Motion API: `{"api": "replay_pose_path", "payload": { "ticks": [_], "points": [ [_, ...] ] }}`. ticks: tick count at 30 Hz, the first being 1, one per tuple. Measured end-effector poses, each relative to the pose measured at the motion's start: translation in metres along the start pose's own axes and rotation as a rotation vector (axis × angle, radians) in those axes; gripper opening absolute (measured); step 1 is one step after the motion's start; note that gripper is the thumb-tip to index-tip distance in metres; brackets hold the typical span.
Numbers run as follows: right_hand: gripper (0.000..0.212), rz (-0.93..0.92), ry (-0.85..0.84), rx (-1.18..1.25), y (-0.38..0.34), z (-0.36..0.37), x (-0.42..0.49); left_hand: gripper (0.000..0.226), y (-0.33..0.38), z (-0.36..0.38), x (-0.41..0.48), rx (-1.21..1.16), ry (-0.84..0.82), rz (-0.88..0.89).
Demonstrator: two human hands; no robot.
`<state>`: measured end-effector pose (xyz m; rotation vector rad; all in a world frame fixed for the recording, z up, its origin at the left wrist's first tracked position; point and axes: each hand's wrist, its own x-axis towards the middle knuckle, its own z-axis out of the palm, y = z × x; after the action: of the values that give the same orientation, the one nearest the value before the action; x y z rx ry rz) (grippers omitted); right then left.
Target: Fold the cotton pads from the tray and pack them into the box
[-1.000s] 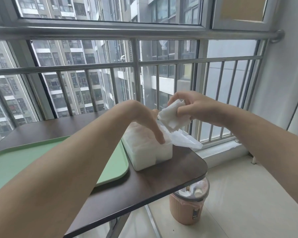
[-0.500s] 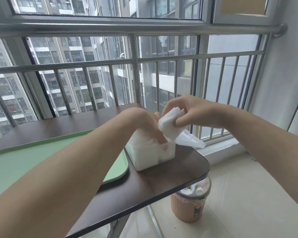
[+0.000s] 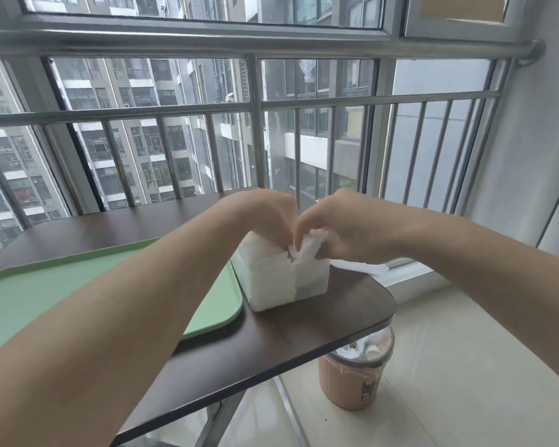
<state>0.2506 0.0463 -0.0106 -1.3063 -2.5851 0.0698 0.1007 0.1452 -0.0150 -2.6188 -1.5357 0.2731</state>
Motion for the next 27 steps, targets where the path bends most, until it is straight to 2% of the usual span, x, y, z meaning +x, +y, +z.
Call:
{"api": "replay_pose_path", "payload": {
  "ticks": [5, 8, 12, 17, 20, 22, 24, 27],
  "points": [
    [0.035, 0.079, -0.366, -0.18, -0.022, -0.016, 0.011, 0.047, 0.0, -0.001, -0.003, 0.021, -0.01, -0.01],
    [0.044, 0.142, -0.472, -0.098, -0.028, -0.02, 0.019, 0.057, 0.003, -0.004, -0.009, 0.001, -0.033, 0.0],
    [0.033, 0.121, -0.516, -0.15, -0.03, -0.014, 0.023, 0.085, 0.004, -0.005, -0.01, 0.01, -0.038, 0.01],
    [0.044, 0.153, -0.46, -0.244, -0.028, -0.018, 0.017, 0.068, 0.008, -0.005, -0.017, -0.029, -0.032, -0.042],
    [0.04, 0.22, -0.545, -0.119, -0.03, -0.011, 0.018, 0.081, 0.011, -0.006, -0.019, -0.045, -0.041, -0.06],
    [0.038, 0.31, -0.541, 0.045, -0.034, -0.011, 0.015, 0.087, 0.012, -0.007, -0.021, -0.068, -0.046, -0.071],
    [0.052, 0.407, -0.521, 0.151, -0.034, -0.011, 0.013, 0.088, 0.012, -0.008, -0.022, -0.092, -0.063, -0.073],
    [0.065, 0.439, -0.559, 0.104, -0.034, -0.005, 0.014, 0.075, 0.011, -0.006, -0.021, -0.103, -0.048, -0.086]
  ]
}}
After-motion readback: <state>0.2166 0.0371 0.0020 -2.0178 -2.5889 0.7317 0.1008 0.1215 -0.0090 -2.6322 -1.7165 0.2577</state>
